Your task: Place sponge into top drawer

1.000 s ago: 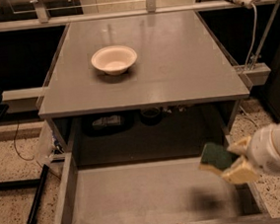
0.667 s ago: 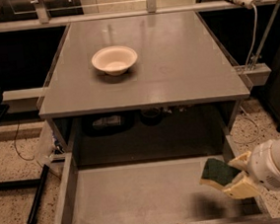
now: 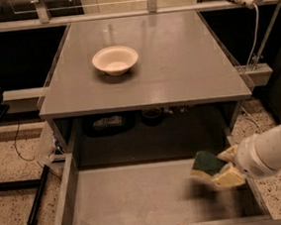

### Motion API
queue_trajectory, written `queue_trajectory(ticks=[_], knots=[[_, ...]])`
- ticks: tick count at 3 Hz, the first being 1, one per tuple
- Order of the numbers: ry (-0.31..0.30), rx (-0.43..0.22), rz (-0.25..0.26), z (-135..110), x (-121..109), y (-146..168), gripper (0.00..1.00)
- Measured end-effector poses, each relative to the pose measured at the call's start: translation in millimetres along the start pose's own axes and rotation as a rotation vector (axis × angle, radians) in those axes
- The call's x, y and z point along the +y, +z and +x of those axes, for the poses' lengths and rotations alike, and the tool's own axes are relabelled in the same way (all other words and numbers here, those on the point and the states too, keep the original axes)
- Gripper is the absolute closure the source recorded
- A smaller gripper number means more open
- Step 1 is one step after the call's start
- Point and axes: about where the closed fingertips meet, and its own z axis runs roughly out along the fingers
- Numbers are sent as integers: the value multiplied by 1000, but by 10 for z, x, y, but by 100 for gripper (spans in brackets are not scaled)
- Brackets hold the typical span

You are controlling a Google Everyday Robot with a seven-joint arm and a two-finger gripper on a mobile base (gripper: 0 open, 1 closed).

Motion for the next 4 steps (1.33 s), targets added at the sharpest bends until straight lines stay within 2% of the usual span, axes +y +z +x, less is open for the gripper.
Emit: queue_trajectory(ticks=[1,2,3,4], knots=[[18,-57,-17,-176,-318,380,100],[51,-136,-35,-310,-515,632,100],[78,-188,-61,-323,-515,825,100],[86,-215,-74,-321,-407,966,100]])
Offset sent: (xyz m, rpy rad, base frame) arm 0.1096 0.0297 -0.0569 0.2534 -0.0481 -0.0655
